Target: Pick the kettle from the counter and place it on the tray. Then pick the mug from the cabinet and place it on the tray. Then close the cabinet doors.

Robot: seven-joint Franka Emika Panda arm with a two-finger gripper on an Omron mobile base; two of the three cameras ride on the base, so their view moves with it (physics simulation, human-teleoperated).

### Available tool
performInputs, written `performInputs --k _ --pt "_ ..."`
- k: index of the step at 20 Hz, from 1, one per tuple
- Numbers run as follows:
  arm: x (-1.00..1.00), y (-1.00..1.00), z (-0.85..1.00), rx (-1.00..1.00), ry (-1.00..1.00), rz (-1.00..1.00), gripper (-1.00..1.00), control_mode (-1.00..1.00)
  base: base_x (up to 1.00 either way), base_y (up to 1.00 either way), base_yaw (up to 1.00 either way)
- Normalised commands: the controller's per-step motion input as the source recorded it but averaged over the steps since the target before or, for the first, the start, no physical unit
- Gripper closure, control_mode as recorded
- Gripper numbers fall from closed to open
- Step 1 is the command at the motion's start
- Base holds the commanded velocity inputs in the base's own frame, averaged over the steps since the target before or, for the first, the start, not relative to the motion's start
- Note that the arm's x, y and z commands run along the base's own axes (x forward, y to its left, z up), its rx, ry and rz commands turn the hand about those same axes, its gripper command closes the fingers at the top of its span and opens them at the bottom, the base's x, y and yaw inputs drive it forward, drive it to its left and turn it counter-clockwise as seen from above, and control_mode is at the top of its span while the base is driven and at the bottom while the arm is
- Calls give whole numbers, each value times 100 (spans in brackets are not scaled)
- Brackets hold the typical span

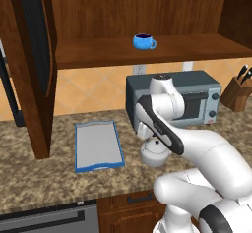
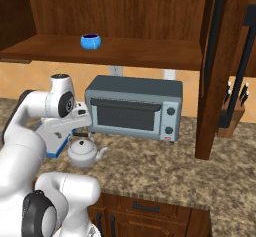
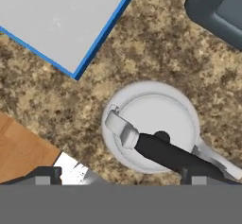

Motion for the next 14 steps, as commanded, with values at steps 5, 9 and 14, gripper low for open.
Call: performInputs --k 5,9,14 --pt "0 0 -1 0 0 29 -100 -100 0 0 0" --pt "0 0 0 0 0 3 -100 -100 0 0 0" --pt "21 -4 0 0 0 0 -100 -100 0 0 0"
